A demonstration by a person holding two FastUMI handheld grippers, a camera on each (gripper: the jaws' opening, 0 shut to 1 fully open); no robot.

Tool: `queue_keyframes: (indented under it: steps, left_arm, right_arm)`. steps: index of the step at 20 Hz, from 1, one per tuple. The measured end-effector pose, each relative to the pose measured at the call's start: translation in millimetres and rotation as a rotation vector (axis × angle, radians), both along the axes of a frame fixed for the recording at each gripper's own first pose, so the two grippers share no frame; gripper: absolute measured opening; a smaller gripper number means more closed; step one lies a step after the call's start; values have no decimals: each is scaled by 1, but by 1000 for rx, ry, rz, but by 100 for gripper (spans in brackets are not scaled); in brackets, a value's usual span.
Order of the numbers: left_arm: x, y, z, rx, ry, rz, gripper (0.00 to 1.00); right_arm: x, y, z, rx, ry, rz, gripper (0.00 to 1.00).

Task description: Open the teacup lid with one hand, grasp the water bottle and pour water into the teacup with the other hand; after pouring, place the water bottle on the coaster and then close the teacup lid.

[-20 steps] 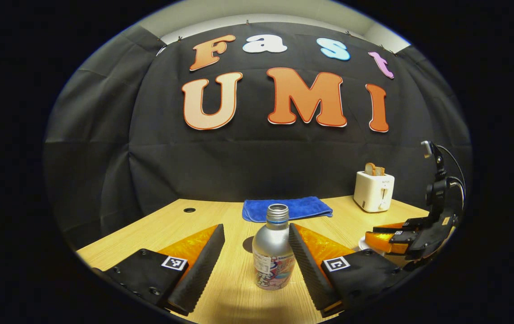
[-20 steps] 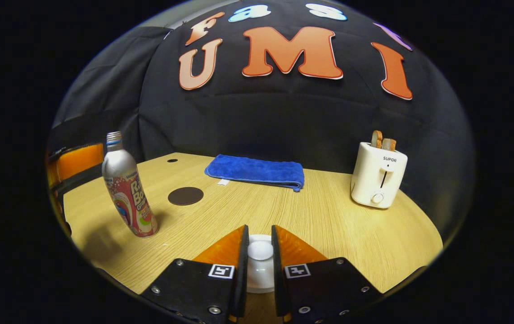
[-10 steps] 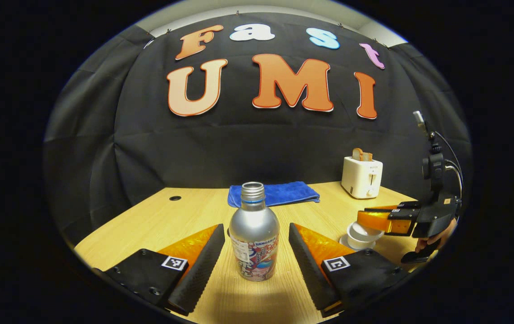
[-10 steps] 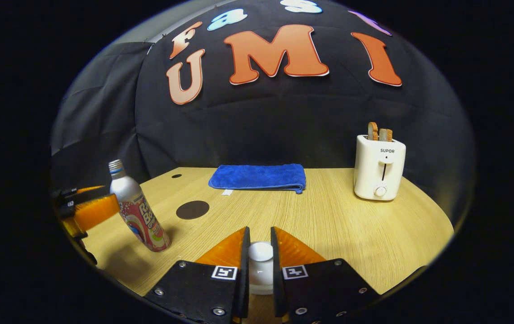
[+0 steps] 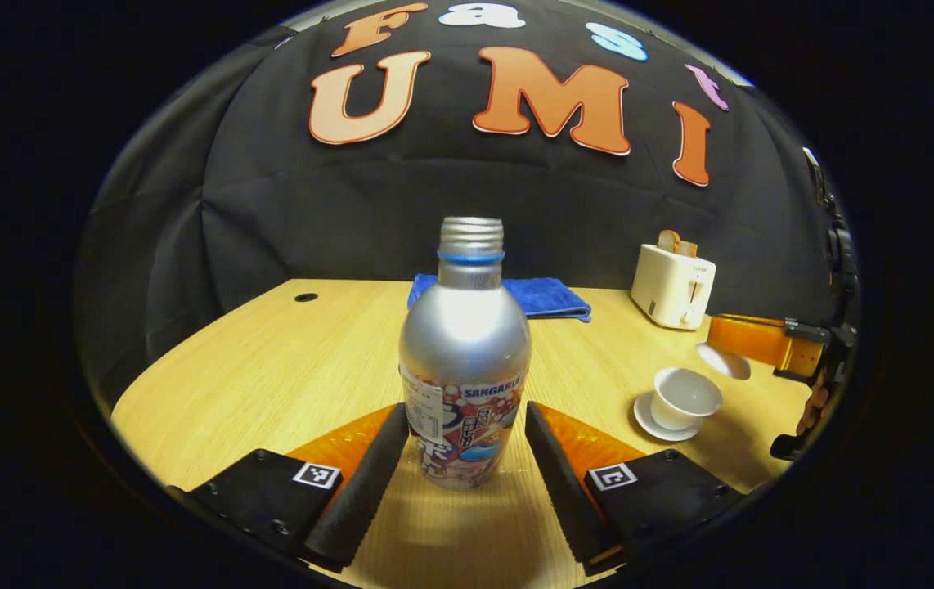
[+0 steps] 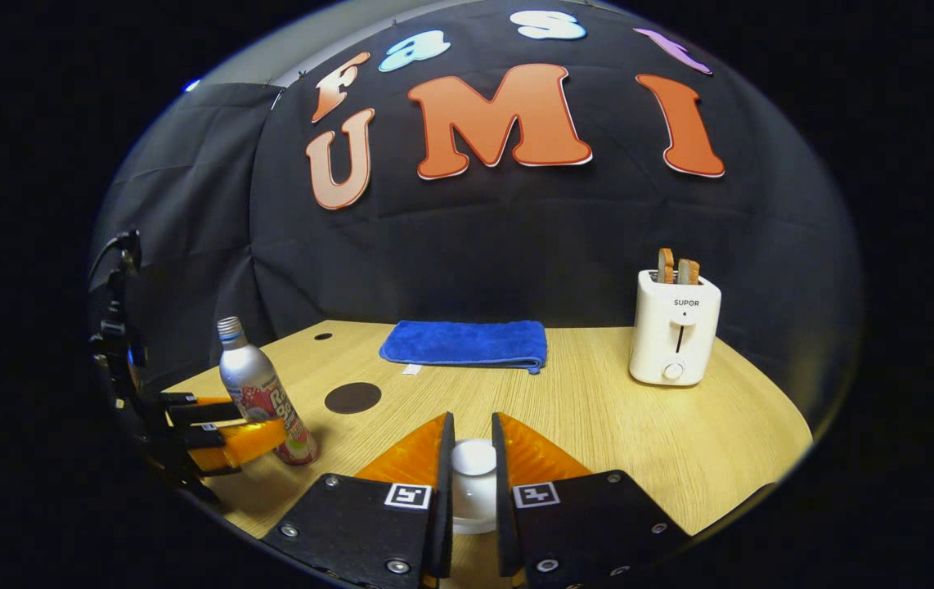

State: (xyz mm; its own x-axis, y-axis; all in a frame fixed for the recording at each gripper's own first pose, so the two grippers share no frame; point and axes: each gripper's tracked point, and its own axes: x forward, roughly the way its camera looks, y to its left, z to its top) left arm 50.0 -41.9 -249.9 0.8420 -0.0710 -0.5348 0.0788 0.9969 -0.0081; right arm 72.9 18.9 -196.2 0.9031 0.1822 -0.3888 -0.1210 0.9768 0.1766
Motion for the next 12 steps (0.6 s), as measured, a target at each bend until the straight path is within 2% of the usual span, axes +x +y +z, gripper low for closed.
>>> queue_keyframes:
  steps: [2, 4, 8, 10, 12]
  left_arm:
    - [2, 5, -7, 22, 21, 20, 95]
    - [5, 4, -5, 26, -8, 36, 88]
    - [7, 7, -6, 42, -21, 41, 84]
    - [9, 9, -3, 78, -34, 36, 84]
    - [16, 11, 7, 158, -61, 18, 84]
  right_arm:
    - [-2, -3, 3, 2, -6, -5, 22]
    - [-5, -8, 4, 3, -10, -11, 22]
    - [-11, -16, 12, 5, -22, -17, 22]
    - [-14, -22, 14, 7, -29, -25, 22]
    - [-17, -29, 17, 10, -34, -34, 22]
